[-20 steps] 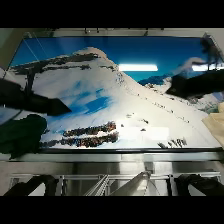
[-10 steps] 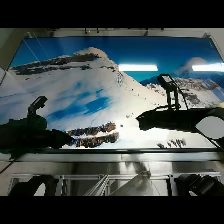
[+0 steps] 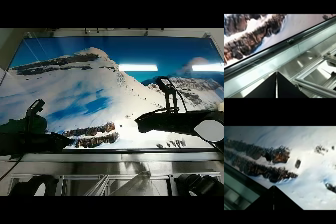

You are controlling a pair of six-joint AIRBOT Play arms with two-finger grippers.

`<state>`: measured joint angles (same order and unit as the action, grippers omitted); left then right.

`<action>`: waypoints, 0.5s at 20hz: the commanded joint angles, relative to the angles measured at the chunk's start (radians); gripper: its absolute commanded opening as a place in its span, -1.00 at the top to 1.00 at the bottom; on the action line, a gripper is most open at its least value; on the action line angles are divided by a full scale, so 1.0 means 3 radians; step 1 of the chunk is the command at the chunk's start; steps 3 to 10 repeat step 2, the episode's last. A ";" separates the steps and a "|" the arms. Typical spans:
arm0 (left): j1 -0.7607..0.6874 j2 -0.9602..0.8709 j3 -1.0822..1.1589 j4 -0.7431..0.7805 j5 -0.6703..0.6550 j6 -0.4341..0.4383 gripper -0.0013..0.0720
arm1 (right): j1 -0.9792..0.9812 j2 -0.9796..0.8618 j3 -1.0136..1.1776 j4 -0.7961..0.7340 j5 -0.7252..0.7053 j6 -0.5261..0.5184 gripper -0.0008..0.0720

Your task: Fold the shirts.

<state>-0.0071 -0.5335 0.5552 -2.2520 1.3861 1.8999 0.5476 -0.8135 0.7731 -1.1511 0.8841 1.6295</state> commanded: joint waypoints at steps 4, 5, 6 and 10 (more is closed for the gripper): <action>-0.0003 0.0010 -0.0004 0.0004 -0.0015 -0.0001 0.92 | 0.0004 0.0003 -0.0001 0.0001 -0.0004 0.0001 0.91; -0.0003 0.0010 -0.0004 0.0004 -0.0015 -0.0001 0.92 | 0.0004 0.0003 -0.0001 0.0001 -0.0004 0.0001 0.91; -0.0003 0.0010 -0.0004 0.0004 -0.0015 -0.0001 0.92 | 0.0004 0.0003 -0.0001 0.0001 -0.0004 0.0001 0.91; -0.0003 0.0010 -0.0004 0.0004 -0.0015 -0.0001 0.92 | 0.0004 0.0003 -0.0001 0.0001 -0.0004 0.0001 0.91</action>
